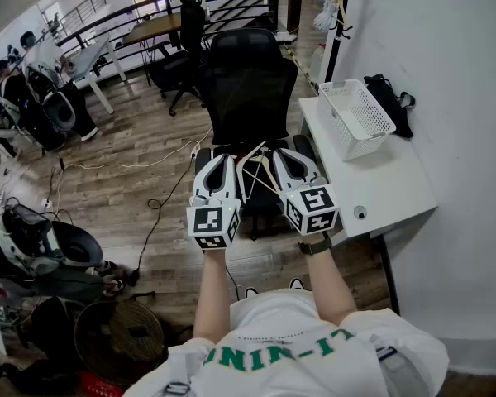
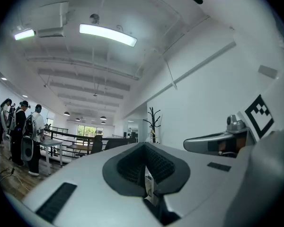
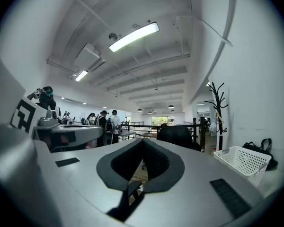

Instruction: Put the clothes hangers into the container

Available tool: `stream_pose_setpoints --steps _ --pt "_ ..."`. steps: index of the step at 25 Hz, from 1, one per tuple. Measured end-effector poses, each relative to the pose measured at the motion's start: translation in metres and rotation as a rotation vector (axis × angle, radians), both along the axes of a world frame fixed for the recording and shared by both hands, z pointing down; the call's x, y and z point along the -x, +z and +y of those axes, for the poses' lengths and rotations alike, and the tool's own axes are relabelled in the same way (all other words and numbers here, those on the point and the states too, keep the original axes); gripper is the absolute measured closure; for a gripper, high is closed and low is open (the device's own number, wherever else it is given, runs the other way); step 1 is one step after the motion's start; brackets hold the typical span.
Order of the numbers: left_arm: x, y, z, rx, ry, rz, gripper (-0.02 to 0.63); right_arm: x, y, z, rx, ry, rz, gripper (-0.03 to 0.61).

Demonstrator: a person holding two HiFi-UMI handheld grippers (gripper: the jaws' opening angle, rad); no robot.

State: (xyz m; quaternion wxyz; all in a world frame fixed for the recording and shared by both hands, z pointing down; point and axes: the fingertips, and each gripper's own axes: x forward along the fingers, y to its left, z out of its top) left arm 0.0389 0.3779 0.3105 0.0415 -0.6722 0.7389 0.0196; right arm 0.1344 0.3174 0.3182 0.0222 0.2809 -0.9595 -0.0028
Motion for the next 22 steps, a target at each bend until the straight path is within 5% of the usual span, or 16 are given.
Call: stream_pose_setpoints --steps 13,22 --pt "0.025 0.033 0.001 0.031 0.042 0.049 0.598 0.026 0.044 0.005 0.109 0.024 0.007 0.563" --pt "0.056 0.043 -0.079 0.032 0.028 0.054 0.598 0.079 0.057 -0.074 0.131 -0.039 0.007 0.563"
